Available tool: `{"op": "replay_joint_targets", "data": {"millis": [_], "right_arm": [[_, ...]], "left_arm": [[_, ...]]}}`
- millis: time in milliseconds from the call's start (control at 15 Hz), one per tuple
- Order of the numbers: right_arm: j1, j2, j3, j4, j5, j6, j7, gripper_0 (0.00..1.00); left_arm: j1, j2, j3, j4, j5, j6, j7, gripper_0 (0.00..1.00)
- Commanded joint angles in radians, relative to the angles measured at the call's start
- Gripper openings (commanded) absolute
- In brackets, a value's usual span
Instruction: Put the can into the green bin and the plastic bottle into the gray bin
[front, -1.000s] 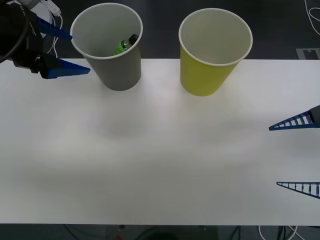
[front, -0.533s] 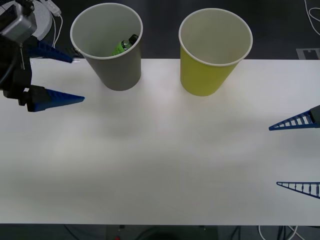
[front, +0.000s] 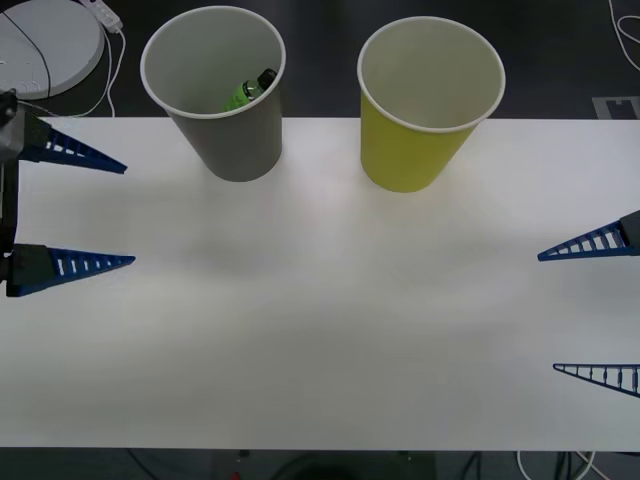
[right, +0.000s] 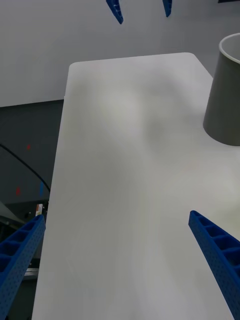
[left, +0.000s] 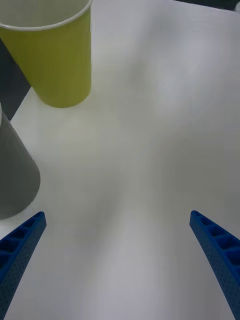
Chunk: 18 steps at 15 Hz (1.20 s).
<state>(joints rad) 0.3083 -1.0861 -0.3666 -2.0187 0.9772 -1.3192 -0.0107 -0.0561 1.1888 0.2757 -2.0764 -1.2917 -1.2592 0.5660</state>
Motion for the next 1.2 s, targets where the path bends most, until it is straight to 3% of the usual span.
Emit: {"op": "replay_joint_targets", "data": {"millis": [67, 733, 1200], "right_arm": [[0.000, 0.000, 0.000, 0.000, 0.000, 0.000, 0.000, 1.00], [0.000, 0.000, 0.000, 0.000, 0.000, 0.000, 0.000, 1.00], [0.000, 0.000, 0.000, 0.000, 0.000, 0.000, 0.000, 1.00]], "left_arm": [[0.113, 0.000, 0.073, -0.027, 0.037, 0.000, -0.094, 1.00], [0.305, -0.011, 0.145, -0.016, 0.155, -0.037, -0.324, 1.00], [0.309, -0.017, 0.145, 0.009, 0.195, -0.062, -0.362, 1.00]]}}
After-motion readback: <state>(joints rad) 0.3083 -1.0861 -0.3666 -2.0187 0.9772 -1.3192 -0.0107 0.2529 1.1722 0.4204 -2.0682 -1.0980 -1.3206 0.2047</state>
